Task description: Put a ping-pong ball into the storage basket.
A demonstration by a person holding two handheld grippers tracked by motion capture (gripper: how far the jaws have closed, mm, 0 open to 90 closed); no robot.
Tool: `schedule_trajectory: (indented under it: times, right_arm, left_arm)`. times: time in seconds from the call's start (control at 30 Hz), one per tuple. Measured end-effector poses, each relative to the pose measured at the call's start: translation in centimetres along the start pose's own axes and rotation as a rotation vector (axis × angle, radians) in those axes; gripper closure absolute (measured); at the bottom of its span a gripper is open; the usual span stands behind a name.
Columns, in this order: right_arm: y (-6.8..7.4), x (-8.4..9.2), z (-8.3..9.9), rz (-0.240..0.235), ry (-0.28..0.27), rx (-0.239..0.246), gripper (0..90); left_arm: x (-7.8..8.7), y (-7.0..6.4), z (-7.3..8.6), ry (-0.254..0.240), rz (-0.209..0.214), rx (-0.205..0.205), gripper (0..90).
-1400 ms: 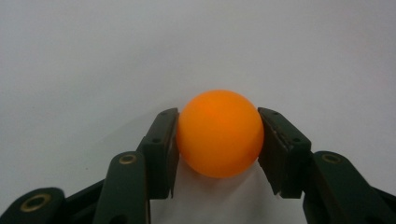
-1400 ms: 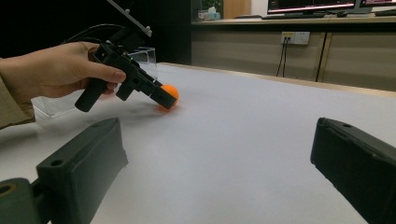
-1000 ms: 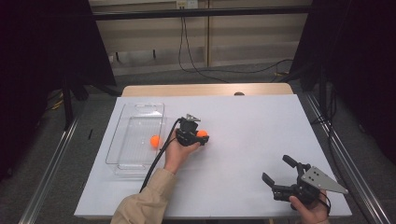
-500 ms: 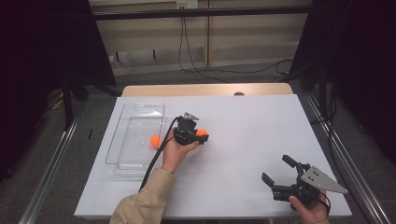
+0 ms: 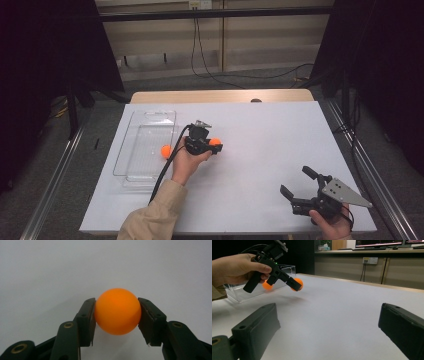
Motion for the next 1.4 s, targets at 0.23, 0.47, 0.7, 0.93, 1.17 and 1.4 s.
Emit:
schedule_trajectory:
  times: [0.23,0.47,0.7,0.93,1.17,1.4]
  right_arm:
    - [0.0,0.0,0.0,-0.001,0.002,0.0,2.2]
    - [0.1,0.0,0.0,-0.002,0.001,0.001,2.2]
    - [0.1,0.0,0.0,-0.001,0.002,0.001,2.2]
    - [0.0,0.0,0.0,0.002,-0.001,0.001,2.2]
    - [0.0,0.0,0.0,0.001,-0.001,0.001,2.2]
    - [-0.1,0.0,-0.1,0.003,-0.003,-0.002,2.2]
  left_arm:
    - [0.2,-0.1,-0.1,0.004,0.006,0.009,51.0]
    - [0.5,0.0,-0.2,0.006,0.008,0.008,51.0]
    - [0.9,0.1,-0.5,0.001,0.01,0.02,51.0]
    - [1.2,-0.1,-0.7,0.005,0.018,0.02,51.0]
    - [1.5,-0.1,-0.9,0.007,0.023,0.028,51.0]
    - [1.9,-0.1,-1.1,0.01,0.03,0.036,51.0]
Point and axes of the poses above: each handheld gripper's, and its own axes: x roughly backward along the jaws, z roughly out of its underside, y roughly to its left, the point moved 8 cm from there along -x, roughly forward along the jaws, and after that the axes turned 15 degrees about -y, right-handed, at the moved point
